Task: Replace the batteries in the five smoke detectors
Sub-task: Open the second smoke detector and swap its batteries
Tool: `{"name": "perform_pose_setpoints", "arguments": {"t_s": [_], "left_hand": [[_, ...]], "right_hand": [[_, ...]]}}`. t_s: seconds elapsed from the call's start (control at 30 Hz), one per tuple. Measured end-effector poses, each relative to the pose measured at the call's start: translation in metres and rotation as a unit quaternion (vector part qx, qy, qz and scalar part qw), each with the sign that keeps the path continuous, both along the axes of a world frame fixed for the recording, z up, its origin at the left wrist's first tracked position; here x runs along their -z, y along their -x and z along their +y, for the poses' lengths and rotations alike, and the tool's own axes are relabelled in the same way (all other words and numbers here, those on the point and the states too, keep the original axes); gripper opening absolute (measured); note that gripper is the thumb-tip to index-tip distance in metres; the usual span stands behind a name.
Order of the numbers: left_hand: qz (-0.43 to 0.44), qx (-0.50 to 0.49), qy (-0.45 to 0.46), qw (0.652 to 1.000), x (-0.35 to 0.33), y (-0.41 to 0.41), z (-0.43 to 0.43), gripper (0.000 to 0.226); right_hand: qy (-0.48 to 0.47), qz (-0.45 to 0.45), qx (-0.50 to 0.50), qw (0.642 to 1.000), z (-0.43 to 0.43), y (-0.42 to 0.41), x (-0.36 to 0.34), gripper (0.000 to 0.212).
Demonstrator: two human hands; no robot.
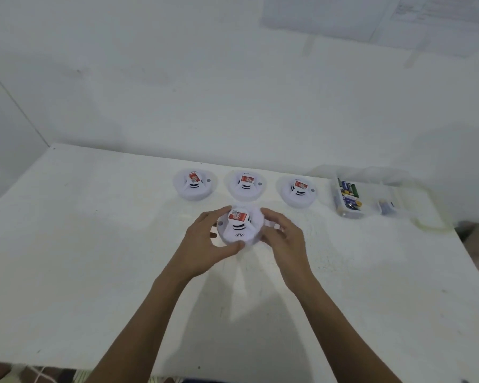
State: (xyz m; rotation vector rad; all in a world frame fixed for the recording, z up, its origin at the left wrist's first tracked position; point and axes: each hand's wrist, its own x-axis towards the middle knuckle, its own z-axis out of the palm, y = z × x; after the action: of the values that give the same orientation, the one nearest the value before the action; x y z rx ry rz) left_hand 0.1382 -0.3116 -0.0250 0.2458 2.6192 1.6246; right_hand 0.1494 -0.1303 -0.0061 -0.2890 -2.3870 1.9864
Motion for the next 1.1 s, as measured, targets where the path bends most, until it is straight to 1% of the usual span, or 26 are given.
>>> {"name": "perform_pose_setpoints", "arguments": {"t_s": [0.1,0.13,0.2,0.23,0.3,0.37,0.47,0.53,0.57,0.63,0.7,0.77,0.83,0.9,1.0,1.03,1.1], "left_hand": [[-0.05,0.024,-0.082,0.995,-0.023,-0.01,0.008,0.063],[-0.067,0.035,-0.11,0.991,-0.03,-0.014,0.013,0.058],[-0.102,0.055,-0.169,0.979,-0.041,-0.02,0.024,0.048],[-0.125,0.057,-0.204,0.969,-0.045,-0.023,0.03,0.048],[-0.174,0.046,-0.292,0.939,-0.053,-0.028,0.04,0.052],[-0.203,0.046,-0.372,0.904,-0.056,-0.035,0.048,0.047],[-0.251,0.055,-0.471,0.844,-0.055,-0.044,0.057,0.05],[-0.263,0.049,-0.493,0.828,-0.054,-0.046,0.064,0.051],[-0.263,0.048,-0.496,0.826,-0.054,-0.048,0.067,0.052],[-0.259,0.042,-0.505,0.822,-0.058,-0.052,0.074,0.061],[-0.26,0.033,-0.523,0.811,-0.064,-0.058,0.081,0.07],[-0.268,0.025,-0.54,0.798,-0.065,-0.062,0.086,0.069],[-0.271,0.02,-0.545,0.793,-0.067,-0.066,0.088,0.07],[-0.272,0.027,-0.535,0.8,-0.069,-0.069,0.09,0.067],[-0.263,0.011,-0.521,0.812,-0.072,-0.072,0.092,0.078],[-0.265,0.001,-0.515,0.815,-0.071,-0.073,0.091,0.078],[-0.269,-0.004,-0.5,0.823,-0.066,-0.074,0.092,0.065]], "right_hand": [[0.048,0.053,-0.016,0.997,0.014,-0.017,-0.026,0.028],[0.042,0.072,-0.025,0.996,0.018,-0.022,-0.032,0.03],[-0.013,0.108,-0.038,0.993,0.025,-0.03,-0.04,0.034],[-0.048,0.125,-0.042,0.99,0.028,-0.032,-0.042,0.035],[-0.1,0.165,-0.048,0.98,0.032,-0.038,-0.046,0.037],[-0.142,0.205,-0.051,0.967,0.037,-0.043,-0.048,0.039],[-0.185,0.236,-0.046,0.953,0.044,-0.051,-0.051,0.04],[-0.215,0.245,-0.038,0.945,0.049,-0.057,-0.054,0.043],[-0.228,0.248,-0.035,0.941,0.051,-0.06,-0.055,0.045],[-0.248,0.252,-0.033,0.935,0.055,-0.065,-0.056,0.046],[-0.262,0.253,-0.031,0.931,0.058,-0.07,-0.057,0.047],[-0.273,0.255,-0.028,0.927,0.061,-0.074,-0.056,0.047],[-0.284,0.26,-0.026,0.923,0.062,-0.077,-0.056,0.047],[-0.302,0.265,-0.022,0.915,0.063,-0.081,-0.057,0.047],[-0.337,0.273,-0.014,0.901,0.063,-0.086,-0.058,0.048],[-0.351,0.274,-0.012,0.895,0.063,-0.087,-0.058,0.048],[-0.375,0.28,-0.013,0.884,0.064,-0.091,-0.059,0.046]]}}
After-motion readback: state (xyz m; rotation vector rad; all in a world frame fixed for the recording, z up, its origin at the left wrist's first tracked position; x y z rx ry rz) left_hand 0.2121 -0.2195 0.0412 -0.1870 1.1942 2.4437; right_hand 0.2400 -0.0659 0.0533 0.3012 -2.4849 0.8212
